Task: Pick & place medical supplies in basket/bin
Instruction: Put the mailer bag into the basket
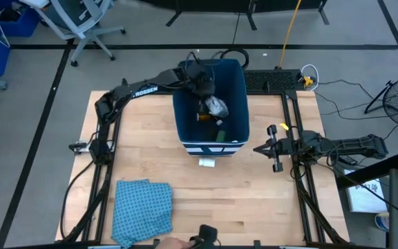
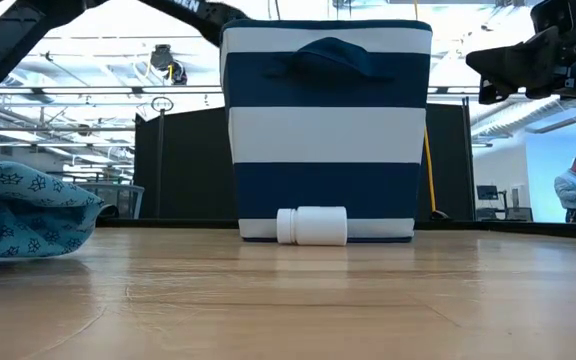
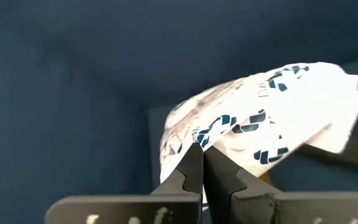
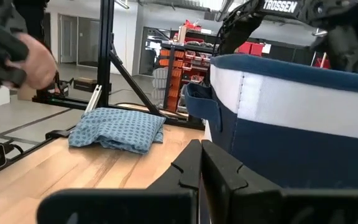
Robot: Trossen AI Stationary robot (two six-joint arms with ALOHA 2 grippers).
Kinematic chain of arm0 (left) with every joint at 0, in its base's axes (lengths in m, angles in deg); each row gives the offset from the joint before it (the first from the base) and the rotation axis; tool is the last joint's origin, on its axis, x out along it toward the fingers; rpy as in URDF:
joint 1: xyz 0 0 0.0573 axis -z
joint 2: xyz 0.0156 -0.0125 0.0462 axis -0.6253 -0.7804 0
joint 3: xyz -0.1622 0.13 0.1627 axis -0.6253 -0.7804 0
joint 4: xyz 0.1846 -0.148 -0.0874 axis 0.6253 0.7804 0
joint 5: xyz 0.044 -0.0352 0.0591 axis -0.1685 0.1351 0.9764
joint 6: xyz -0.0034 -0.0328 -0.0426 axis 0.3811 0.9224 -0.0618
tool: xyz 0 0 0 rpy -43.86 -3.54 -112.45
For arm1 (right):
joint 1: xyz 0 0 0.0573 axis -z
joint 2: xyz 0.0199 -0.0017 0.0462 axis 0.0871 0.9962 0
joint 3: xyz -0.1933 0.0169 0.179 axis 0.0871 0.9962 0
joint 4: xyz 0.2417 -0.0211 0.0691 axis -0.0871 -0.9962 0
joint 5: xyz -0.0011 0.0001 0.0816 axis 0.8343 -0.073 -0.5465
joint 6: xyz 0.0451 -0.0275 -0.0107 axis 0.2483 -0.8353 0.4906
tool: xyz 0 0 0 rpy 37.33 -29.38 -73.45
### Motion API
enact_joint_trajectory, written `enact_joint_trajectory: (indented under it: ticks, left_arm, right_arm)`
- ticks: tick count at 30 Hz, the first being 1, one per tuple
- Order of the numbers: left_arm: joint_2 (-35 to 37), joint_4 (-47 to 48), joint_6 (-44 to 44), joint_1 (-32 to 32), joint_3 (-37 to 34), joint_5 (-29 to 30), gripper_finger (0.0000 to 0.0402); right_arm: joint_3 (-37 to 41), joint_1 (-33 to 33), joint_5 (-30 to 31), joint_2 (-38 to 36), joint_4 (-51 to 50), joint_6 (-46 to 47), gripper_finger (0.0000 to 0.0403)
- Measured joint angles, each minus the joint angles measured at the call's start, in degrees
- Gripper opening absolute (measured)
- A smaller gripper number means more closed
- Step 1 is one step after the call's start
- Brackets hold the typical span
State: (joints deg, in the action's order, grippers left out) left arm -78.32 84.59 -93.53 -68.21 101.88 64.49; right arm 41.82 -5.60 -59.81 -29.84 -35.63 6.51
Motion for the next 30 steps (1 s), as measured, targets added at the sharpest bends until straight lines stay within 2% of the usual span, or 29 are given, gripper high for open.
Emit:
enact_joint_trajectory:
  ticks: [2,6,11,14,19,21,23,30]
  left_arm:
    - [-0.9,0.4,-1.8,0.9,2.7,-0.5,0.0000]
    - [-4.7,-0.5,0.5,0.2,8.0,-5.5,0.0000]
    - [-11.2,-1.7,2.0,0.0,10.2,-7.1,0.0000]
    - [-13.1,-0.5,2.8,-0.2,10.5,-5.6,0.0000]
    - [-14.1,5.4,5.2,-0.7,10.3,4.2,0.0000]
    - [-14.5,8.5,6.4,-0.5,10.0,5.9,0.0000]
    - [-15.1,11.8,7.1,-0.5,9.6,5.9,0.0000]
    - [-15.0,13.3,7.9,-0.6,9.9,7.7,0.0004]
  right_arm:
    - [0.0,0.0,0.0,0.0,0.0,-0.8,0.0004]
    - [0.0,0.0,0.0,0.0,1.6,-1.3,0.0004]
    - [0.0,0.0,-0.1,0.1,2.9,-1.8,0.0004]
    - [0.0,0.0,-0.2,0.2,2.4,-2.0,0.0004]
    - [0.0,0.0,-0.3,0.2,1.2,-2.0,0.0004]
    - [0.0,0.0,-0.3,0.2,1.0,-2.0,0.0004]
    - [0.0,0.0,-0.3,0.3,0.8,-2.0,0.0004]
    - [0.0,0.0,-0.3,0.8,0.8,-1.8,0.0004]
